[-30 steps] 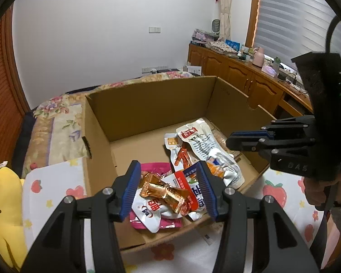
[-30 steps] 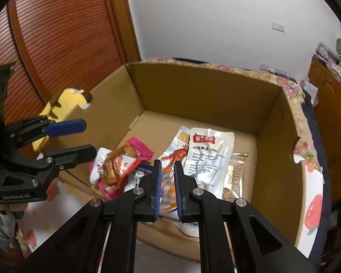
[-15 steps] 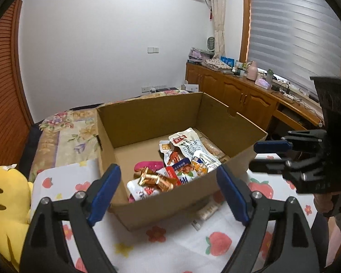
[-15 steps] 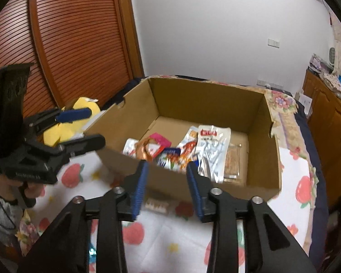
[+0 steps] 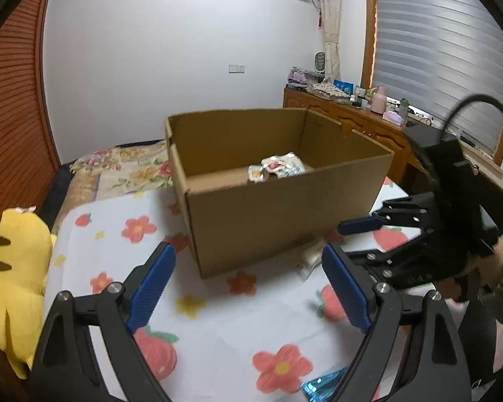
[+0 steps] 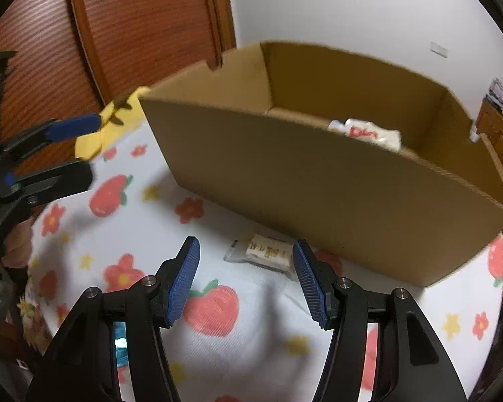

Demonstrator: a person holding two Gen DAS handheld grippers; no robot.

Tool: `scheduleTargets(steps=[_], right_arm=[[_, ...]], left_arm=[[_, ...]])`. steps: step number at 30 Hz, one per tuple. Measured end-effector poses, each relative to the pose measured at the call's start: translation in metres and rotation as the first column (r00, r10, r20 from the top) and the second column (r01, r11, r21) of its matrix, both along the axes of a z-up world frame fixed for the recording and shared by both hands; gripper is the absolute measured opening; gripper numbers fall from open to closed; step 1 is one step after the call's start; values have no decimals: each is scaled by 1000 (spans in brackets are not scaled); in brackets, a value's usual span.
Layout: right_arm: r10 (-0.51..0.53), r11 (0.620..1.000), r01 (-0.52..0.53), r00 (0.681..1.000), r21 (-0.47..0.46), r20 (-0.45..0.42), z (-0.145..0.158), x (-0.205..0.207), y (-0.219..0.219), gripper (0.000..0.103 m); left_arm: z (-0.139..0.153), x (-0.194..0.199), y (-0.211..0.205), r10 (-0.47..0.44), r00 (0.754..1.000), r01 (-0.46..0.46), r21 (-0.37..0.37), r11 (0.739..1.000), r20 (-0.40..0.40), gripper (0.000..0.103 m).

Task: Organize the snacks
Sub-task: 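Grasp the white bar with right tool while left tool moves toward the blue candy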

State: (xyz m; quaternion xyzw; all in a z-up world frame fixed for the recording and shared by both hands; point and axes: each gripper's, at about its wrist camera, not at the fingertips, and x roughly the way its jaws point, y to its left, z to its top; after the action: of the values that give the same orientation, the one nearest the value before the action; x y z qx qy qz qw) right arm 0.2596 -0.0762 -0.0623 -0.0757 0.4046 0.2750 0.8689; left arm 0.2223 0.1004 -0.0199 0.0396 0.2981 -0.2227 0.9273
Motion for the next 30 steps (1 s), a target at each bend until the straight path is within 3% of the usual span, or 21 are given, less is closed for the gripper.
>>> scheduleTargets(steps=[8,15,18,24,27,29,30], right_arm=[[78,997,-80,995,-23,-55,-20,24,16,59],[114,992,-118,991,-54,-67,-24,32,22,59],[108,988,-116,991,-104,-79,-30,32,21,59],[100,989,-110,989,-102,-106,-35,24,5,59],[91,988,-101,992,-120,-90,-35,16,-3,45],[72,987,-81,995,-136,-75,-35,14,-7,25],[63,989,-73,995,-132,-76,-34,13,-10,21]], left_arm=[[-27,-4,20,20,997,-21,-15,1000,-69,89],[-33,-6,22,12,996,-14,-27,1000,-85,89],[-35,-8,17,-4,996,1,-24,1000,-89,89],[-42,-14,8,-31,994,30,-12,999,-105,89],[-47,-18,2,-41,992,41,-3,999,-116,89],[-50,-22,-1,-48,991,49,3,999,-121,89],[-50,-23,-2,-51,991,52,4,999,-122,89]])
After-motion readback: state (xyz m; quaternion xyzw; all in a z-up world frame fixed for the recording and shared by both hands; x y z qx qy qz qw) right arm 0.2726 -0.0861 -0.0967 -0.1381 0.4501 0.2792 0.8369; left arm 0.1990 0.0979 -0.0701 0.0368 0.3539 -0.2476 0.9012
